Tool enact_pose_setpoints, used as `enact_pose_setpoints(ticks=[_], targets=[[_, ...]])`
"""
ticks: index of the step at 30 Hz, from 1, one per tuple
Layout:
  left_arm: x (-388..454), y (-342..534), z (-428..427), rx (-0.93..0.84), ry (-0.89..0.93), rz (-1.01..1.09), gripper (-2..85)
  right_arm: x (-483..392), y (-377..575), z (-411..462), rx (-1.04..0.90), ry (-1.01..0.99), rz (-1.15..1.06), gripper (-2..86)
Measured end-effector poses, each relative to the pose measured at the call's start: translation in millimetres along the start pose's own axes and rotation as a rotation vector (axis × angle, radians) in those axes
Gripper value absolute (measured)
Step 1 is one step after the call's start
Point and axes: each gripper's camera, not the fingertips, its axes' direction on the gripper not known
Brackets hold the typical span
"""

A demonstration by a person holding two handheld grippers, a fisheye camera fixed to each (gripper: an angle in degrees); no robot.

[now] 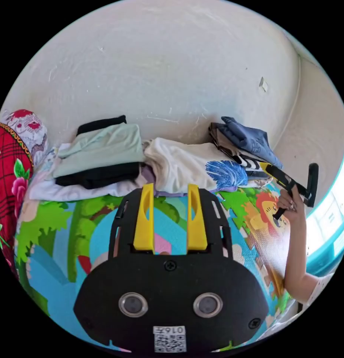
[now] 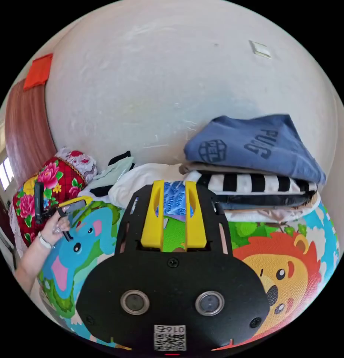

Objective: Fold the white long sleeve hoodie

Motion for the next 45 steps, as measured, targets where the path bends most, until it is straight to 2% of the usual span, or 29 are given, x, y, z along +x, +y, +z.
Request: enact_pose_setpoints(ticks=[4,7,10,13,18,20,22,24,26,29,32,36,39,41,45], targets=[[0,-21,23,-0.03,-0.1,-0.092,15.2,66,34,58,-0.246,-0.08,0.044,14.7],[-12,-34,30,-0.036,-0.051,-0.114,15.7,93,64,91,-0.214,-0.114,0.09,16.0],[-20,-37,26,-0.022,0.04,-0.071,13.3,115,83,111,-0.135,-0.188,0.161,12.0],[-10,-24,3,0.03,0.046,0.068,8.8,120,97,113,-0.068,-0.213,0.105,7.1],[28,19,-79,0.102,0.135,0.185,7.2,91,91,89,-0.151,-0.261,-0.128,4.7],[51,44,-117,0.098,0.14,0.265,7.3,51,89,42,-0.16,-0.227,-0.349,4.0],[72,75,-151,0.031,0.141,0.306,7.6,15,102,1,-0.174,-0.17,-0.544,3.7],[87,120,-182,-0.105,0.12,0.255,7.9,-17,123,-31,-0.223,-0.182,-0.725,3.5],[95,157,-202,-0.172,0.103,0.218,8.0,-56,156,-57,-0.418,-0.246,-0.902,3.3],[115,221,-244,-0.173,0.091,0.235,8.1,-107,234,-88,-0.549,-0.226,-1.144,3.3],[133,277,-291,-0.158,0.098,0.234,9.1,-137,323,-130,-0.545,-0.153,-1.268,3.3],[136,356,-343,-0.109,0.051,0.052,11.5,-138,393,-189,-0.44,-0.147,-1.15,4.1],[130,405,-371,-0.066,0.068,-0.099,11.5,-101,409,-223,-0.356,-0.308,-0.82,5.3],[133,421,-384,-0.07,0.099,-0.107,11.2,-61,403,-232,-0.276,-0.404,-0.577,6.3],[151,434,-411,-0.082,0.042,-0.086,11.1,-18,388,-221,-0.189,-0.334,-0.253,9.6]])
